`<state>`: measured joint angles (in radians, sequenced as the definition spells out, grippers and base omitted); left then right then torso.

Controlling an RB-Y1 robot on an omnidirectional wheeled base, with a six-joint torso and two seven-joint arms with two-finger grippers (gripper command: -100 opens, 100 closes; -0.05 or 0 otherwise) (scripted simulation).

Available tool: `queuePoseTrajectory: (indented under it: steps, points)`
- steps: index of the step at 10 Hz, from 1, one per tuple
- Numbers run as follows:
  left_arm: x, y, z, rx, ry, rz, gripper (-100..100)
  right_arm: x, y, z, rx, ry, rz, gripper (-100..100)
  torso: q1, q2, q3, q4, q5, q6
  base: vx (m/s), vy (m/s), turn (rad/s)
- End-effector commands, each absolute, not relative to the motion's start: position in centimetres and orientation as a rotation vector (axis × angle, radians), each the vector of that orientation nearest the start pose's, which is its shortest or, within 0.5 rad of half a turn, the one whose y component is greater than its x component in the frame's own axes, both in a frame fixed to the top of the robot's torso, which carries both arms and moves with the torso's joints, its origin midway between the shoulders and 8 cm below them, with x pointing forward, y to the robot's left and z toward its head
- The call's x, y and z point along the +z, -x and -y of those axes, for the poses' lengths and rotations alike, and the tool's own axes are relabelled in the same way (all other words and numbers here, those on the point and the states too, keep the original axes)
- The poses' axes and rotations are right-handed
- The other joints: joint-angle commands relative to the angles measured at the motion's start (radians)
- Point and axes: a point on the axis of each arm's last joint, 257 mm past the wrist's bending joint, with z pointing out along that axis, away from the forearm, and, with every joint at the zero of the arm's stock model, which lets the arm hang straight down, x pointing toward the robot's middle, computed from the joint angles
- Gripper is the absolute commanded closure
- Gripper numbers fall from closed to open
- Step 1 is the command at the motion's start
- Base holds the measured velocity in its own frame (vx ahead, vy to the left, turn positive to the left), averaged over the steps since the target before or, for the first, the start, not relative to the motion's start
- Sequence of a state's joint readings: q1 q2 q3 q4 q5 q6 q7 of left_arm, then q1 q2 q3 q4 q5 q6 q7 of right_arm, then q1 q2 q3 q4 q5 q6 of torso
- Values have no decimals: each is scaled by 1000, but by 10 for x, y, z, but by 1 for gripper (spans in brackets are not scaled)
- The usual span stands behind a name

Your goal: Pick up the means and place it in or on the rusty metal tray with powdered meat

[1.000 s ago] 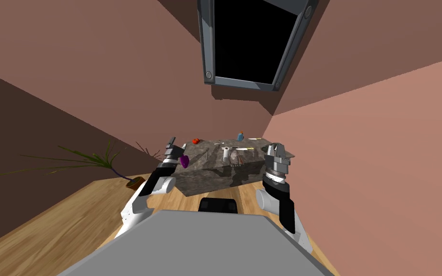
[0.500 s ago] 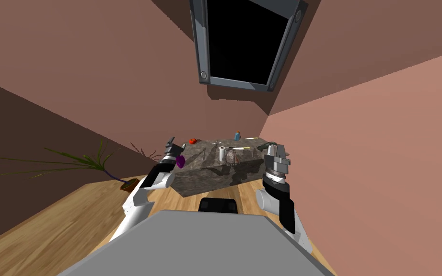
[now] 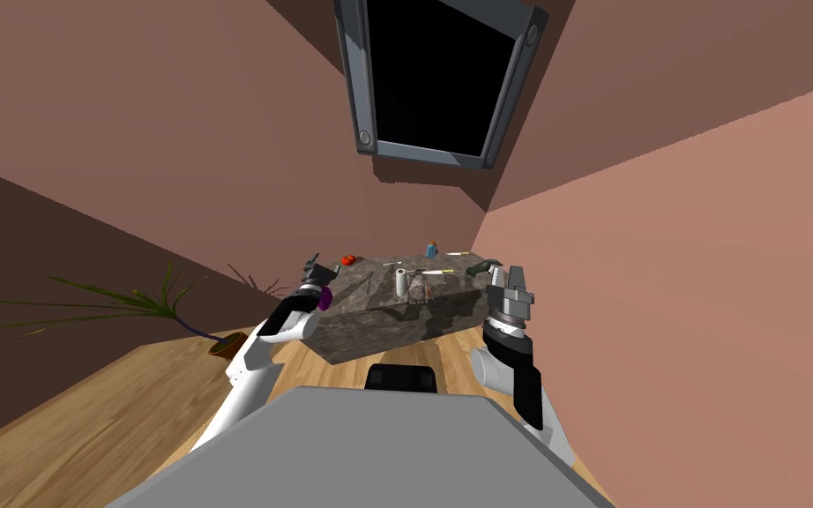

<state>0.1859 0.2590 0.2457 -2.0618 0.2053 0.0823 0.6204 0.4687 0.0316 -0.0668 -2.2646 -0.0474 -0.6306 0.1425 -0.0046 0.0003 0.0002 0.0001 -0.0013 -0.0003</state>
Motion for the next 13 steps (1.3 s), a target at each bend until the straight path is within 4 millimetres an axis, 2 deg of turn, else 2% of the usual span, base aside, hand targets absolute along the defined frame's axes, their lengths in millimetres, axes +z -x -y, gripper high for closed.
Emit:
queuePoseTrajectory:
  steps: [1, 2, 3, 4, 5, 6, 7, 8, 9, 10, 11, 12, 13]
  points:
    - [-61, -476, -400, -1619, 1415, -604, -100, 51, -319, 303, 1165, -540, -485, 0, 0, 0, 0, 0, 0, 0, -5, -70, -78]
    - [-64, -476, -401, -1624, 1436, -599, -100, 51, -319, 303, 1165, -540, -485, 0, 0, 0, 0, 0, 0, 0, -3, -59, -33]
    - [-70, -481, -413, -1625, 1490, -565, -100, 51, -319, 303, 1165, -540, -485, 0, 1, 0, 0, 0, 0, 0, 2, -73, -58]
    - [-75, -482, -414, -1628, 1519, -558, -100, 51, -319, 303, 1165, -540, -485, 0, 0, 0, 0, 0, 0, 0, 2, -59, -34]
    - [-81, -486, -426, -1628, 1572, -521, -100, 51, -319, 303, 1165, -540, -485, 0, 1, 0, 0, 0, 0, 0, 6, -66, -85]
    - [-87, -487, -427, -1630, 1603, -512, -100, 51, -319, 303, 1165, -540, -485, 0, 1, 0, 0, 0, 0, 0, 10, -54, -37]
    - [-95, -491, -440, -1626, 1661, -471, -100, 51, -319, 303, 1165, -540, -485, 0, 1, 0, 0, 0, 0, 0, 21, -61, -79]
    - [-99, -491, -440, -1627, 1688, -462, -100, 51, -319, 303, 1165, -540, -485, 0, 1, -1, -1, 0, 0, 0, 16, -49, -32]
    - [-108, -494, -452, -1623, 1747, -414, -100, 51, -319, 303, 1165, -540, -485, 0, 2, -1, -1, 0, 0, 0, 18, -60, -86]
    - [-113, -494, -453, -1620, 1772, -407, -100, 51, -319, 303, 1165, -540, -485, 0, 1, -1, -1, 0, 0, 0, 12, -54, -33]
    - [-122, -496, -465, -1615, 1831, -355, -100, 51, -319, 303, 1165, -540, -485, 0, 2, -1, 0, 0, 0, 0, 13, -56, -82]
    - [-127, -496, -465, -1608, 1855, -348, -100, 51, -319, 303, 1165, -540, -485, 0, 2, -1, 0, 0, 0, 0, 14, -44, -34]
    - [-136, -497, -476, -1603, 1910, -292, -100, 51, -319, 303, 1165, -540, -485, 0, 2, -1, 0, 0, 1, 0, 19, -46, -70]
